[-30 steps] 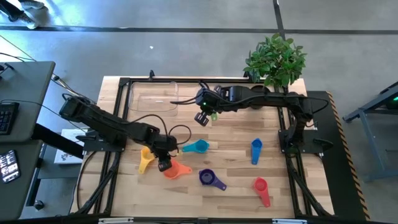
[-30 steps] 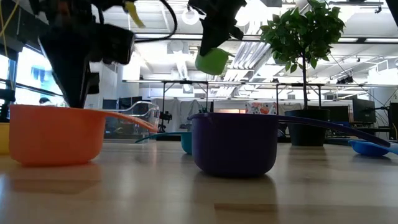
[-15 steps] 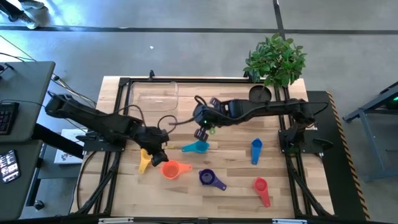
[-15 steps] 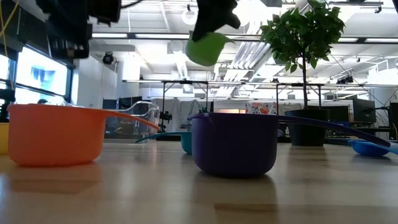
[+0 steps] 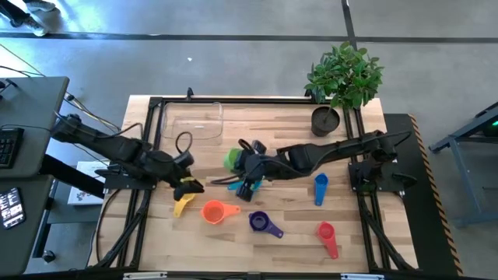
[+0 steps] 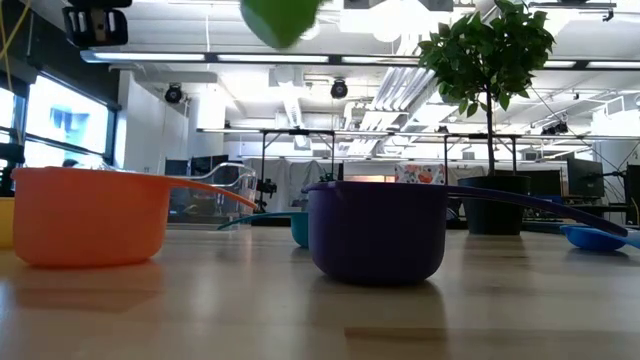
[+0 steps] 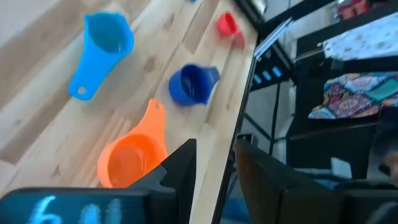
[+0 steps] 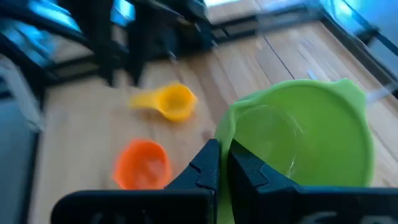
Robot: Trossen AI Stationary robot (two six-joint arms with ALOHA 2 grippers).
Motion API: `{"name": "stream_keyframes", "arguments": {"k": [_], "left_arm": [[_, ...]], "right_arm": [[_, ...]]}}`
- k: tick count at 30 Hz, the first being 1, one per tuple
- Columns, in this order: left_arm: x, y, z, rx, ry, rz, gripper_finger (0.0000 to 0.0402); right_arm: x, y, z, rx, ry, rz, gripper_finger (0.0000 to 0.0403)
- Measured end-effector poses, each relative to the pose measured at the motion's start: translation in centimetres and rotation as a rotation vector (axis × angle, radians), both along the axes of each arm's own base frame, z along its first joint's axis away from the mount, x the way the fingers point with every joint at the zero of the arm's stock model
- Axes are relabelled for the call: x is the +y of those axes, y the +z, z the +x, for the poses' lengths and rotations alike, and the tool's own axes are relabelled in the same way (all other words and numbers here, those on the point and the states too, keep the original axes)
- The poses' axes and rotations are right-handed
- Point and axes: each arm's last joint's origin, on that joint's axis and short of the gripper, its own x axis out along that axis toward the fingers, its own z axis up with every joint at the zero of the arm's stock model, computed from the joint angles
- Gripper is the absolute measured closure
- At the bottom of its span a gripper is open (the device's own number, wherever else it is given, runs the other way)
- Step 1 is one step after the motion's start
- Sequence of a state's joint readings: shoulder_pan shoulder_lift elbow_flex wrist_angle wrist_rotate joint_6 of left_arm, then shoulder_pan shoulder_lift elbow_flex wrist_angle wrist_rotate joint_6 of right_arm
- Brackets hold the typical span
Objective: Nest measuring cups in basket
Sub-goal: Stack the green measuring cup on top of the orange measuring cup
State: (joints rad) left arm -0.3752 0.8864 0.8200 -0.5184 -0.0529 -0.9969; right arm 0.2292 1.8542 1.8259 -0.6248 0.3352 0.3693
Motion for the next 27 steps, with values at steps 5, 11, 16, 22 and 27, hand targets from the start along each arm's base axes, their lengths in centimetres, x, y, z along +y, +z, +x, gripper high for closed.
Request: {"name": "stream_keyframes", "arguments": {"k": [5, 11, 16, 22, 27], "left_arm": [[0.8, 1.2, -1.4, -0.103, 0.018, 0.064, 0.0300], [1.6, 2.6, -3.4, -0.218, 0.008, 0.086, 0.0300], [2.2, 3.5, -4.9, -0.294, -0.004, 0.096, 0.0300], [2.9, 4.2, -6.5, -0.363, 0.008, 0.093, 0.0300], [3.4, 4.7, -7.6, -0.417, 0.031, 0.079, 0.0300]], "right_arm": [[1.0, 1.3, 0.6, -0.165, -0.007, 0.061, 0.0399], [1.1, 2.5, 1.1, -0.310, -0.064, 0.114, 0.0399], [0.7, 3.4, 1.4, -0.400, -0.071, 0.133, 0.0399], [1.3, 3.4, 1.9, -0.435, 0.001, 0.067, 0.0399], [2.0, 2.7, 2.5, -0.411, 0.117, -0.011, 0.0399]]}}
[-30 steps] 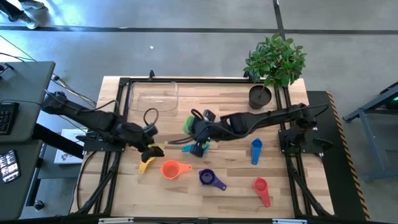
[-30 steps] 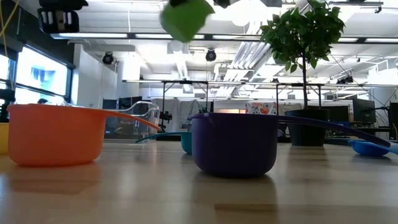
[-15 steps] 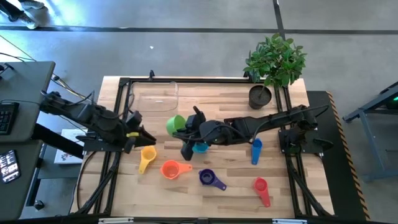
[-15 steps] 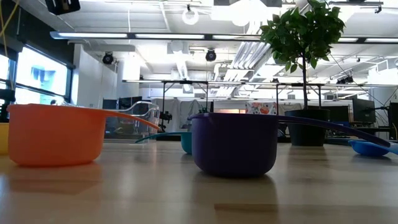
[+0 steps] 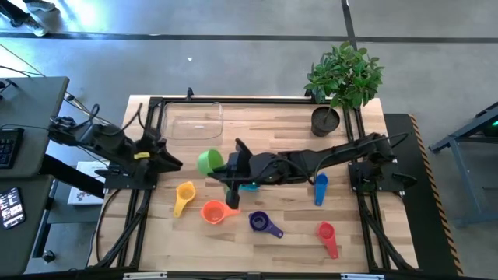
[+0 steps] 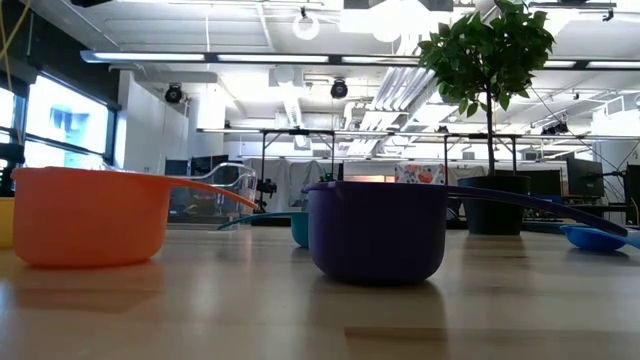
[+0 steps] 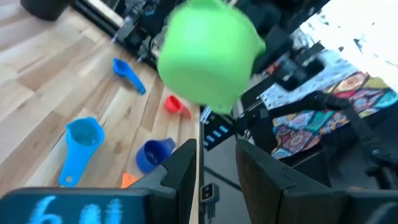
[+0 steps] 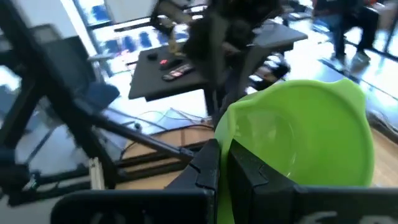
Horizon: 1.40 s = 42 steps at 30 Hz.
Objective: Nest measuring cups in basket
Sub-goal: Stack the green measuring cup on top of the orange measuring cup
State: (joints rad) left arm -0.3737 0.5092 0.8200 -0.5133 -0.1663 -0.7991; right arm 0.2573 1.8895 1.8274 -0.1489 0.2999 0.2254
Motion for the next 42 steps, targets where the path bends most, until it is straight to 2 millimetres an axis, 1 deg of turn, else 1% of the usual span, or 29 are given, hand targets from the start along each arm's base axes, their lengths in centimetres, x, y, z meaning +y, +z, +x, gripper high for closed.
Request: {"name": "stream_keyframes", "arguments": {"k": [5, 13, 17, 23, 28, 33, 42], "left_arm": [[0.5, 0.3, -0.9, -0.038, 0.055, -0.004, 0.0300], [0.9, 0.3, -1.3, -0.054, 0.138, 0.001, 0.0300], [1.1, 0.3, -1.3, -0.056, 0.193, 0.004, 0.0300], [1.3, 0.3, -1.3, -0.058, 0.275, -0.008, 0.0300], [1.5, 0.3, -1.3, -0.060, 0.327, -0.007, 0.0300], [1.6, 0.3, -1.3, -0.058, 0.376, 0.004, 0.0300], [1.7, -0.2, -1.4, -0.017, 0.398, -0.016, 0.0300]], "right_arm": [[0.2, -0.8, 0.4, 0.034, 0.099, -0.141, 0.0399], [1.3, -4.0, 1.9, 0.108, 0.297, -0.290, 0.0399], [2.0, -5.9, 2.4, 0.167, 0.373, -0.375, 0.0399], [2.2, -7.4, 2.2, 0.264, 0.424, -0.459, 0.0399], [2.3, -8.1, 2.5, 0.278, 0.432, -0.491, 0.0399], [2.5, -10.7, 3.5, 0.337, 0.455, -0.519, 0.0399], [3.9, -13.7, 4.2, 0.378, 0.521, -0.563, 0.0399]]}}
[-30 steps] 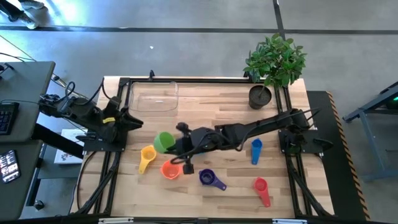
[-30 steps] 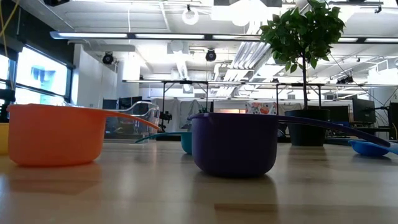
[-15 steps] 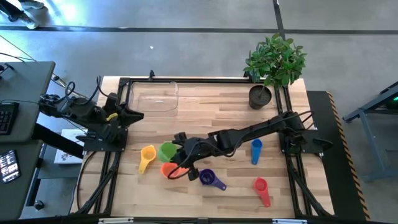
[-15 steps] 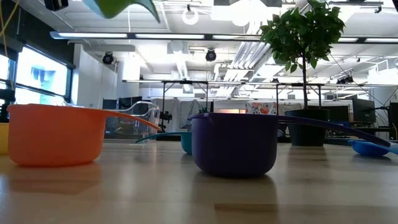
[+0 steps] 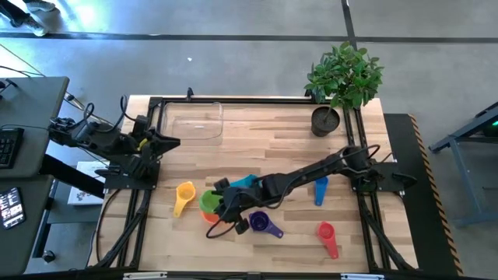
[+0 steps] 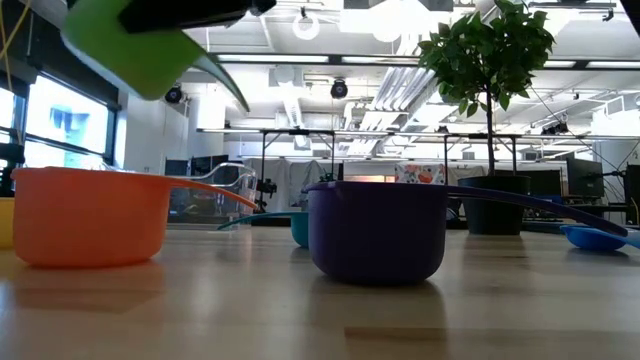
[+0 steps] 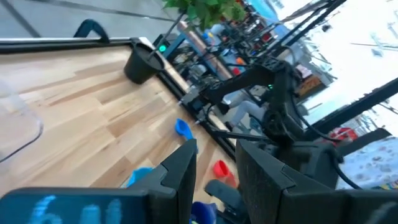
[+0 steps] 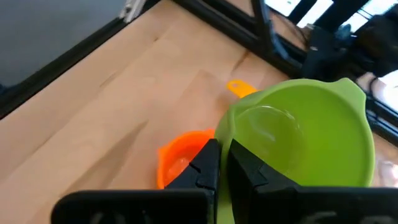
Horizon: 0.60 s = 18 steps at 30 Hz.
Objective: Nest measuring cups in basket
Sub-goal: Stack the green measuring cup on top of the orange measuring cup
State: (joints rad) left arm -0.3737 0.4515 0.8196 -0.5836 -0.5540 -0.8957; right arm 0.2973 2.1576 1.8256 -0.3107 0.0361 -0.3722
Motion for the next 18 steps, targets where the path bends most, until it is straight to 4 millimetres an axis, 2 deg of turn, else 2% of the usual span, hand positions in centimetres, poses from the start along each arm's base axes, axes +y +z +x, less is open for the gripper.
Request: {"name": "stream_keyframes", "arguments": {"k": [5, 18], "left_arm": [[0.1, -0.6, -0.1, 0.048, 0.020, -0.031, 0.0300], [0.1, -1.0, -0.3, 0.083, 0.033, -0.051, 0.0300]], "right_arm": [[0.3, -1.5, 0.4, 0.032, 0.031, 0.007, 0.0399], [0.5, -3.4, 0.8, 0.064, 0.078, -0.030, 0.0399]]}}
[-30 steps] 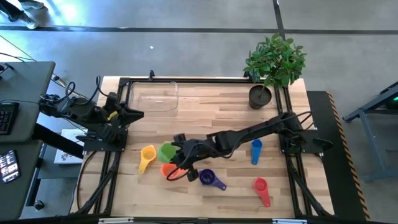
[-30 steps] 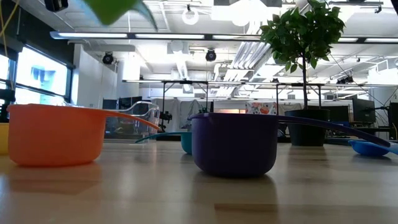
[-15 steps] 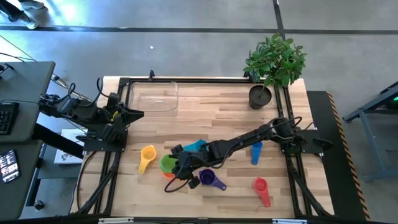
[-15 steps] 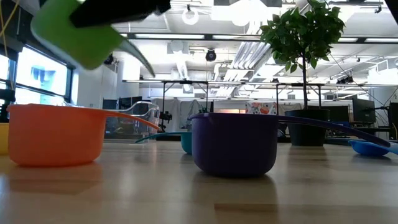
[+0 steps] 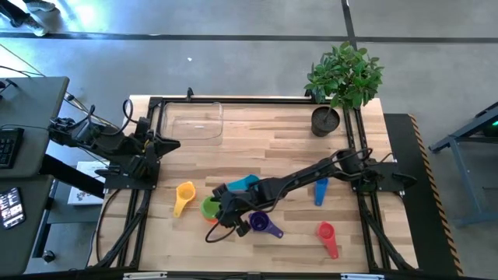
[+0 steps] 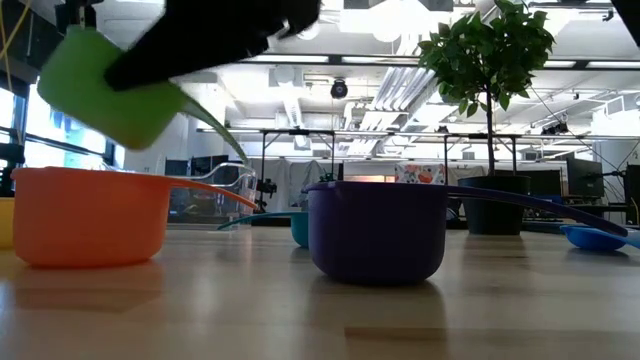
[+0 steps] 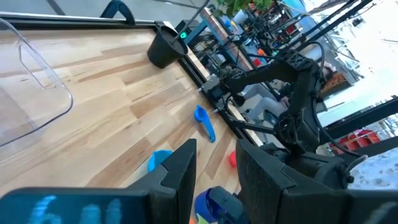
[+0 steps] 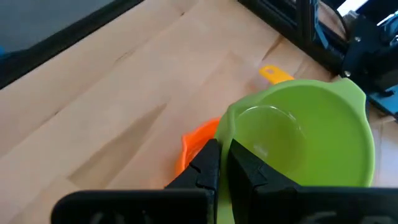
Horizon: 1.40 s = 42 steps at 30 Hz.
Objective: Nest measuring cups in basket
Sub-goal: Stack the green measuring cup on top of the orange measuring cup
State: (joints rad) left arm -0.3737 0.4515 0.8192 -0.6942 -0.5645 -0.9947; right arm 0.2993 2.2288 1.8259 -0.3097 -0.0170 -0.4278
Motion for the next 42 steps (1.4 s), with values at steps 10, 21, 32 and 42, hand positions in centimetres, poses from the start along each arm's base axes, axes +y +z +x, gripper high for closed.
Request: {"name": "stream_keyframes", "arguments": {"k": [10, 21, 32, 42], "left_arm": [[0.0, 0.0, 0.0, -0.001, 0.001, -0.001, 0.0300], [0.0, 0.0, 0.0, 0.001, 0.000, 0.001, 0.0300], [0.0, -0.1, 0.0, 0.010, -0.001, 0.005, 0.0300], [0.0, -0.1, 0.0, 0.016, -0.001, 0.008, 0.0300]], "right_arm": [[0.1, -1.5, 0.2, 0.044, 0.015, 0.000, 0.0399], [0.1, -2.2, 0.2, 0.055, 0.026, -0.057, 0.0397], [0.2, -2.2, 0.1, 0.056, 0.028, -0.058, 0.0396], [0.2, -2.2, 0.1, 0.056, 0.028, -0.058, 0.0339]]}}
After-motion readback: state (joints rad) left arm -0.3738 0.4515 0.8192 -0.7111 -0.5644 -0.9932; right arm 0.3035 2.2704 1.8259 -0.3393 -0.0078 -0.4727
